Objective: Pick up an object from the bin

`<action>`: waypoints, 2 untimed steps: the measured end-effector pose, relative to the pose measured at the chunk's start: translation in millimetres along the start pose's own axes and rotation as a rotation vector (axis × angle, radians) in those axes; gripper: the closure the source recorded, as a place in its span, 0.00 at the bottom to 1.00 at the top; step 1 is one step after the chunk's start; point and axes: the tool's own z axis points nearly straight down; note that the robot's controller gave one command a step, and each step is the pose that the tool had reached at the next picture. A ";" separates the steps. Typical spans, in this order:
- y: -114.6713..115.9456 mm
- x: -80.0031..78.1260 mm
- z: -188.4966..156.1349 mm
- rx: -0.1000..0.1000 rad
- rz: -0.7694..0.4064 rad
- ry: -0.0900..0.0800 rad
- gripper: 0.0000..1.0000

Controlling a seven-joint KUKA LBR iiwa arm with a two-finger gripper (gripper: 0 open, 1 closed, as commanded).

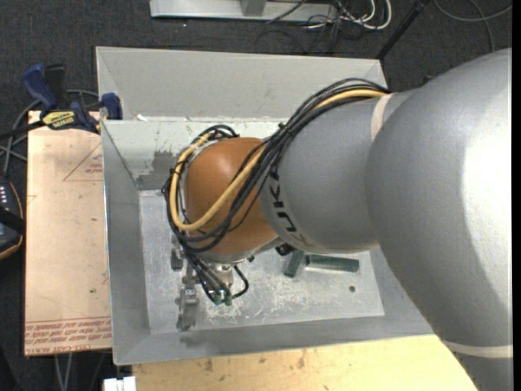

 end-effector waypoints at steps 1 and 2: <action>-56.7 -33.4 -46.8 -0.001 0.023 -0.015 0.00; -114.4 2.6 -19.7 0.002 -0.035 -0.002 0.00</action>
Offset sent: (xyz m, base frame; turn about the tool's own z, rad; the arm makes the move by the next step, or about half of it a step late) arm 0.0307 -0.0530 0.0444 0.0161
